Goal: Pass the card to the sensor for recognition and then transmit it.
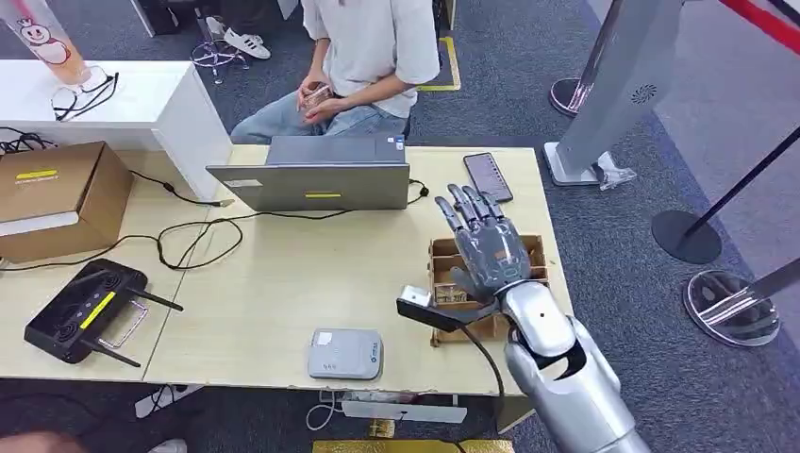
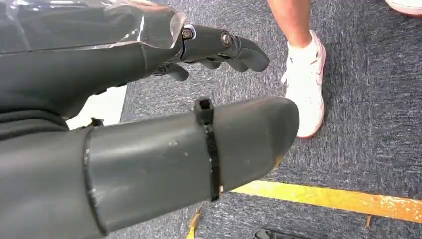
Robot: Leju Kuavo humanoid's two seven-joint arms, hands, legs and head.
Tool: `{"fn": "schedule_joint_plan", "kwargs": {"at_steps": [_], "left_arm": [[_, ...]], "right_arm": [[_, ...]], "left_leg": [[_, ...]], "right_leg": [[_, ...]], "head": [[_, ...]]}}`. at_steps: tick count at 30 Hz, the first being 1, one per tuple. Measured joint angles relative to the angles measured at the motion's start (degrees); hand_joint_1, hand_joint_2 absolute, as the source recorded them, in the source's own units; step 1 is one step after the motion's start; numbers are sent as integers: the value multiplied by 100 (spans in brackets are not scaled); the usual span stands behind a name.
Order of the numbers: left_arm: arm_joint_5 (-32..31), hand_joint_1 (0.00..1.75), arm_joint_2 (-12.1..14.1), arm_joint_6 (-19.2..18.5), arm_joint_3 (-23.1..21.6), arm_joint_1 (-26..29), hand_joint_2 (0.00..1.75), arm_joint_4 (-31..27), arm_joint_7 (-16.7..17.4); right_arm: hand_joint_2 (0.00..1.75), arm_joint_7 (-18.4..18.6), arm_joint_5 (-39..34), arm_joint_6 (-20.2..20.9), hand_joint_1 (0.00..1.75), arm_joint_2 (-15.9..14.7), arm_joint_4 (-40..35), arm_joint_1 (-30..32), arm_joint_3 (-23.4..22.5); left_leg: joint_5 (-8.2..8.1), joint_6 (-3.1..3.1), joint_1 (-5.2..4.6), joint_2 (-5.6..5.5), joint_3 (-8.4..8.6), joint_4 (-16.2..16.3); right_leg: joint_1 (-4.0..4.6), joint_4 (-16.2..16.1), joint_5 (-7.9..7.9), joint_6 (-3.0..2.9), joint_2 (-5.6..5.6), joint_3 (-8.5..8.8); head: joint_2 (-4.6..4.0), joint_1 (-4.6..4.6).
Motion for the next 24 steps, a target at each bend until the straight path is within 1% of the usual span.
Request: {"fn": "schedule_joint_plan", "kwargs": {"at_steps": [7,12,24], "left_arm": [[0,0,0,-9,0,0,0,0,-2],[-11,0,0,-11,0,0,0,0,-2],[-42,0,0,-11,0,0,0,2,-24]], "right_arm": [[175,155,68,7,0,-127,-4,70,4],[175,240,109,85,0,-184,-4,125,7],[175,247,107,129,0,-306,-9,290,7]], "left_leg": [[-1,0,0,0,0,0],[-1,0,0,0,0,0],[-2,1,0,0,0,0]], "right_leg": [[0,0,0,0,0,0],[0,0,0,0,0,0],[0,0,-1,0,0,0]], "head": [[0,-2],[0,-2],[0,0]]}}
